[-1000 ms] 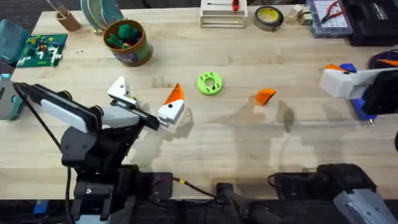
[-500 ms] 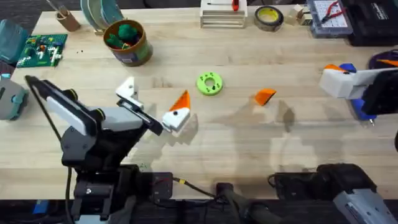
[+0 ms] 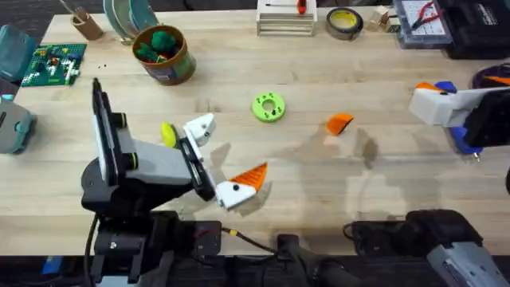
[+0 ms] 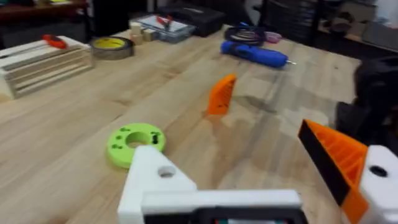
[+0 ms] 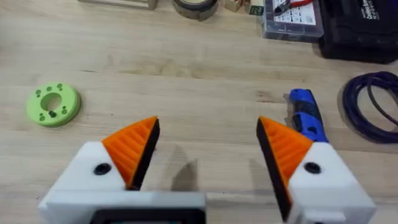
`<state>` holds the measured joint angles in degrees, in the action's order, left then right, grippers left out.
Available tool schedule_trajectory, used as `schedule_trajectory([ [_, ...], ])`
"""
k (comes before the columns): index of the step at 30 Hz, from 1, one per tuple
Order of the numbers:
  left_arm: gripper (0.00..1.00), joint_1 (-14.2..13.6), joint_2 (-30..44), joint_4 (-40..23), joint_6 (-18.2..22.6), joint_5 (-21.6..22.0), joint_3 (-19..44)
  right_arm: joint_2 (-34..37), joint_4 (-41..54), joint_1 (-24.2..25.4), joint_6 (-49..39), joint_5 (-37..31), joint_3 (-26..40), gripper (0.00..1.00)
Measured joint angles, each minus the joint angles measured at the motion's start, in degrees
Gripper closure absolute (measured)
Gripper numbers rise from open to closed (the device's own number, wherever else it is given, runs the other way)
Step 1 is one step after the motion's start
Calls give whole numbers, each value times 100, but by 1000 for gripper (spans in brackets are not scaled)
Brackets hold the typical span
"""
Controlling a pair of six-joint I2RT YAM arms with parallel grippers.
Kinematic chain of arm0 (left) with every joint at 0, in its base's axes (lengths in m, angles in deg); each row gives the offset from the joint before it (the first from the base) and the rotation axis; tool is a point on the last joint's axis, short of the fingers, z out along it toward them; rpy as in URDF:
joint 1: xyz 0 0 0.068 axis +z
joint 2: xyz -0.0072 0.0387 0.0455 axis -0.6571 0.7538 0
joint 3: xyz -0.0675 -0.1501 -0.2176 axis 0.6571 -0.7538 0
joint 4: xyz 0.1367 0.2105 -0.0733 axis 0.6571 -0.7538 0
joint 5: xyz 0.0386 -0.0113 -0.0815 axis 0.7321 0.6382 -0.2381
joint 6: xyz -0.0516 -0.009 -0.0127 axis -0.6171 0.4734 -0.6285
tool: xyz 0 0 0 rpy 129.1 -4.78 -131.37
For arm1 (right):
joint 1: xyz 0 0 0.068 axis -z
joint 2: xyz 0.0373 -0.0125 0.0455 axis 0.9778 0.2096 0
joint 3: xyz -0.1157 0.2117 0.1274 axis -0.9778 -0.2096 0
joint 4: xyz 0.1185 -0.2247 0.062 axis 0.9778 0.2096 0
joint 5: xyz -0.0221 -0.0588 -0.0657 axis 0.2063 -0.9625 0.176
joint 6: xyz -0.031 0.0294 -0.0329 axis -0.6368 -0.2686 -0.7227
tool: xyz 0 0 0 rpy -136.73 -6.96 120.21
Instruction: Pick up the gripper from the table and insert it into the empty holder that is missing its gripper. Then pick up a screw, insert it into the mounting hole, and use the screwdriver to tighten it. Finally, clean up the table by picking up the vegetable and placing it into the bucket.
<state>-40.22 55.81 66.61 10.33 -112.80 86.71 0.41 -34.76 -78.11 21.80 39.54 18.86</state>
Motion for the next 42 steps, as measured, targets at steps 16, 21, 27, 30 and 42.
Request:
schedule_trajectory([
  [16, 8, 0, -2, -76, -2, -486, 0, 0, 0, 0, 0, 0, 0, 10],
  [21, 8, 0, -2, -76, -2, -486, 0, 0, 0, 0, 0, 0, 0, 10],
  [27, 8, 0, 1, -76, -2, -486, 0, 0, 0, 0, 0, 0, 0, 10],
  [30, 7, 0, 0, -76, -1, -486, 0, 0, 0, 0, 0, 0, 0, 10],
  [42, 8, 0, 1, -76, 0, -488, 0, 389, 24, 0, -299, 255, 285, 10],
])
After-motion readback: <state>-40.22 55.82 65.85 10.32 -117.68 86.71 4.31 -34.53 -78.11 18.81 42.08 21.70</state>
